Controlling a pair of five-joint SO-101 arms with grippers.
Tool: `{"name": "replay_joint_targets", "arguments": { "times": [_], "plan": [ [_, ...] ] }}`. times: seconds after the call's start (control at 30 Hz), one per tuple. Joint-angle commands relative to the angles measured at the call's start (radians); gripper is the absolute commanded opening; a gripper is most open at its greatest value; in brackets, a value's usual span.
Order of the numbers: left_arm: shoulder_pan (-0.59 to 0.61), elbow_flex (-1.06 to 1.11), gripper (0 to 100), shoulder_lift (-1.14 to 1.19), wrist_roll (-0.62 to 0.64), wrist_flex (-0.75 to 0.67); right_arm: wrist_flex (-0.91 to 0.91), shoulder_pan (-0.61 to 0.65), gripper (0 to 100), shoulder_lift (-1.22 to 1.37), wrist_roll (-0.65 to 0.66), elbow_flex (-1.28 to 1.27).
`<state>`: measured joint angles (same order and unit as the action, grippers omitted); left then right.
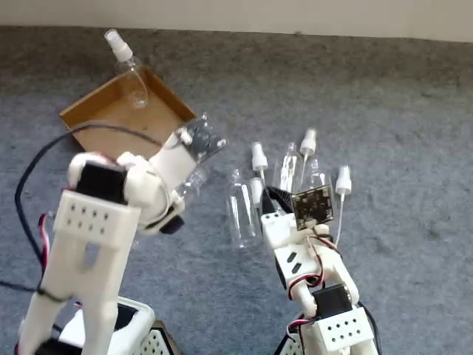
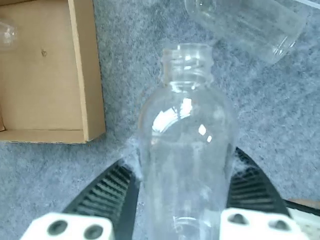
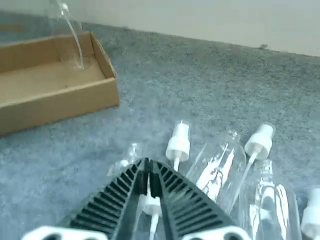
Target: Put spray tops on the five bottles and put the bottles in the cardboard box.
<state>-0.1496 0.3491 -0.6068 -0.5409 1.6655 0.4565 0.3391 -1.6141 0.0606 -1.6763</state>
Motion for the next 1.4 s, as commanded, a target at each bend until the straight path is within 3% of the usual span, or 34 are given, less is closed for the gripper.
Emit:
{"name": "replay_joint_targets", "arguments": {
  "times": [0.0,0.13,0.3,0.43,0.6,0.8,1.03,1.37],
  "plan": [
    [0.012,0.189,8,-0.188,0.129,-0.178,0.139,-0.007,0.9,-0.002,0.028,0.025],
    [0.008,0.348,8,-0.323,0.273,-0.325,0.275,-0.007,1.0,-0.001,0.029,0.166],
    [0.007,0.503,8,-0.456,0.308,-0.459,0.438,-0.007,1.0,0.035,0.032,0.348],
    [0.01,0.61,8,-0.519,0.311,-0.549,0.453,-0.007,1.1,0.232,0.032,0.504],
    [0.01,0.682,8,-0.573,0.333,-0.591,0.453,-0.007,1.1,0.572,0.032,0.711],
    [0.076,0.697,8,-0.633,0.511,-0.585,0.519,-0.007,10.6,0.944,0.031,0.998],
    [0.09,0.831,8,-0.714,0.512,-0.686,0.766,0.004,13.5,1.323,0.032,1.438],
    [0.136,0.921,8,-0.931,0.512,-0.692,0.98,0.021,13.7,1.816,0.025,2.018]
  ]
}}
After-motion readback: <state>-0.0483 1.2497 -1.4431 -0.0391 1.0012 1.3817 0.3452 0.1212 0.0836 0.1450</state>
